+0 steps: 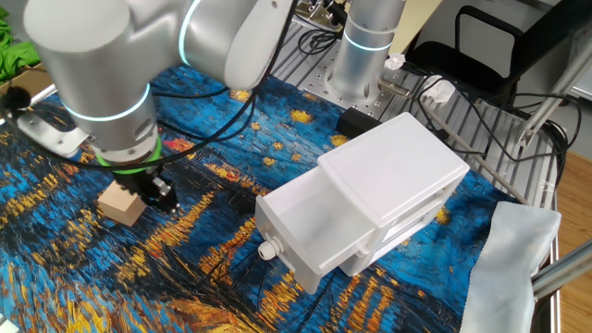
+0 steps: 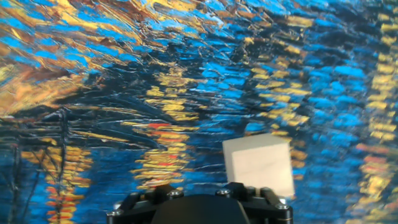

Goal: Put things in the drawer

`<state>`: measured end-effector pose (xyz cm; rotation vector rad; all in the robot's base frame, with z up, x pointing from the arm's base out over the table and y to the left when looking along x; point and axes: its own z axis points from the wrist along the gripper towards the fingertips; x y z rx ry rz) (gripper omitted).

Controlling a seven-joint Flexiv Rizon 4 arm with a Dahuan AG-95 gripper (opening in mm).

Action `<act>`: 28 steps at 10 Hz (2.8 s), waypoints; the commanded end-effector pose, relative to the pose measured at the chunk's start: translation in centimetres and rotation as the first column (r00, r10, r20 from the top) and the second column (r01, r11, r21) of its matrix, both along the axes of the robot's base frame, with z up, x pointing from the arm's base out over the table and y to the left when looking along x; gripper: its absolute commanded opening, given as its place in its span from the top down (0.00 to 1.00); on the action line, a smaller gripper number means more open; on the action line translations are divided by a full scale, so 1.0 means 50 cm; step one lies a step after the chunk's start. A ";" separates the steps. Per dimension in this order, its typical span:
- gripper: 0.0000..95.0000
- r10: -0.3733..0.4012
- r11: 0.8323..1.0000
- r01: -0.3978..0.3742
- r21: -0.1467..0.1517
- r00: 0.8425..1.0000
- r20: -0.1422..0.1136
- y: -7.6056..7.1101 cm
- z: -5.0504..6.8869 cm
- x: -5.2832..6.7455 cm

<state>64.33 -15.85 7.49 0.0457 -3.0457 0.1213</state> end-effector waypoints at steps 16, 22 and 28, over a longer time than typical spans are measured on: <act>0.20 0.126 0.992 -0.126 0.023 0.992 -0.005 -0.092 -0.047 0.083; 0.40 0.142 0.989 -0.142 0.030 0.990 -0.001 -0.093 -0.047 0.083; 0.20 0.116 0.993 -0.117 0.028 0.993 0.008 -0.093 -0.047 0.083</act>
